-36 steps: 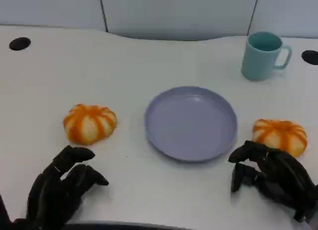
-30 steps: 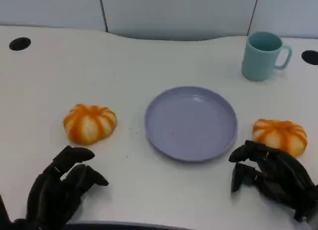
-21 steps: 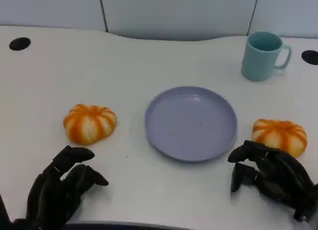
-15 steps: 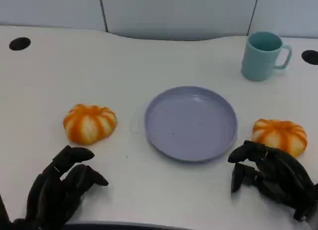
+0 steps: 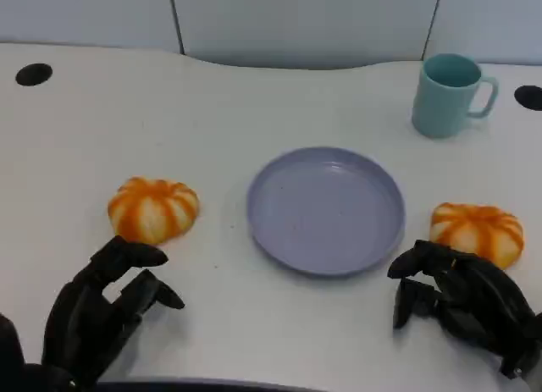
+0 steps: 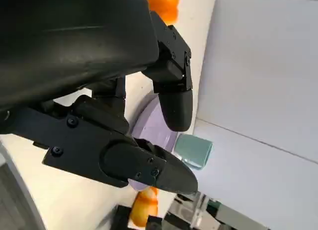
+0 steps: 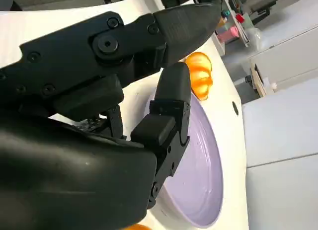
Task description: Grasp the bread from the table and place it into the plate.
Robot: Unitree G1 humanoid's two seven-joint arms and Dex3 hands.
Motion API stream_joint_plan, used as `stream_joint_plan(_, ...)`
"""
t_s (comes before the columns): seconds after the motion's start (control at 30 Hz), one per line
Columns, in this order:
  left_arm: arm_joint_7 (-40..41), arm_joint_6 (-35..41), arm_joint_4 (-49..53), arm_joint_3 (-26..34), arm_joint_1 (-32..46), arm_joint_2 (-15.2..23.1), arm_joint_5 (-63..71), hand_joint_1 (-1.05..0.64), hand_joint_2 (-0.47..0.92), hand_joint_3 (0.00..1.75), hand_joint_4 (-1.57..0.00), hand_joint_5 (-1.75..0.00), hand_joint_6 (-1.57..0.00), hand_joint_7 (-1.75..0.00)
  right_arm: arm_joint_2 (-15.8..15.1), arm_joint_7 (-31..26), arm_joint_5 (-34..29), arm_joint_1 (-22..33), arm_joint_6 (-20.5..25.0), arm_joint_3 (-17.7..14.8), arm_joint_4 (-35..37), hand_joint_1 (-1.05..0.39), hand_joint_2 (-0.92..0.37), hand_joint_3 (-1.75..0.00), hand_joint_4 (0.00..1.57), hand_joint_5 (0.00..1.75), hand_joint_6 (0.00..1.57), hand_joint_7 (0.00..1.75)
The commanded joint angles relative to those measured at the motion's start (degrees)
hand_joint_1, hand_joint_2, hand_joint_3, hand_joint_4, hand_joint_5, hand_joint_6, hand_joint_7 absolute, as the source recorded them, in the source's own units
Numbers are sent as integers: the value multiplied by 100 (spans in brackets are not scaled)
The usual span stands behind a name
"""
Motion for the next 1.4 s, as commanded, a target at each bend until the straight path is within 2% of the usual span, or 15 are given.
stream_joint_plan(0.03,238,-621,-229,-169,92,154,414,-75,92,19,-37,-164,-38,-130,-22,-39,-22,180,165,-1,144,-52,-92,-11,57,164,74,102)
stream_joint_plan(0.23,619,-1106,-534,-397,-70,364,947,-70,92,16,-32,-145,-44,-74,-44,-95,-79,200,123,39,86,-53,-92,-13,57,164,73,106)
stream_joint_plan(0.3,923,-1189,-696,-499,-119,503,1334,-69,92,17,-28,-145,-45,-64,-40,-86,-64,193,146,34,100,-53,-92,-12,57,164,72,107)
stream_joint_plan(0.47,1776,-1161,-1095,-750,-237,862,2377,-69,92,16,-12,-138,-44,-56,-26,-2,28,168,317,-6,129,-53,-92,-10,57,163,72,106)
stream_joint_plan(0.6,2659,-1263,-1250,-1062,-451,1371,3776,-66,92,20,-1,-131,-39,-52,-18,-70,-27,191,189,22,124,-53,-92,-10,58,162,72,105)
stream_joint_plan(0.7,3146,-1131,-1373,-1304,-568,1712,4590,-67,92,22,0,-112,-33,-48,-16,-63,-29,199,159,31,127,-52,-92,-12,58,161,72,104)
stream_joint_plan(0.73,3255,-1128,-1350,-1372,-627,1796,4739,-66,92,19,0,-97,-29,-44,-16,-75,-31,202,172,35,119,-52,-92,-12,59,162,72,104)
stream_joint_plan(0.87,3593,-1092,-1268,-1619,-831,2051,5146,-64,92,15,0,-71,-21,-29,-23,-76,-30,200,141,36,133,-51,-92,-11,58,164,71,104)
stream_joint_plan(0.97,3776,-886,-1235,-1837,-1046,2266,5559,-67,92,16,-1,-57,-22,-13,-28,-75,-19,192,137,27,154,-51,-92,-11,58,158,72,102)
stream_joint_plan(1.1,3802,-318,-1292,-2212,-1332,2588,6293,-74,92,19,0,-45,-20,-6,-30,-84,-27,185,116,40,148,-52,-92,-11,59,157,73,102)
stream_joint_plan(1.13,3675,-105,-1327,-2316,-1406,2656,6433,-77,92,18,0,-34,-18,-5,-25,-83,-24,175,98,34,182,-52,-92,-11,60,159,73,103)
stream_joint_plan(1.23,3479,386,-1284,-2634,-1641,2797,6814,-81,92,9,0,-20,-19,-2,-8,-57,6,152,53,4,261,-51,-92,-11,60,161,74,104)
stream_joint_plan(1.4,3420,796,-800,-3060,-2095,2831,7043,-86,91,3,0,-17,-18,-1,16,45,119,124,173,-76,309,-51,-92,-9,60,159,74,102)
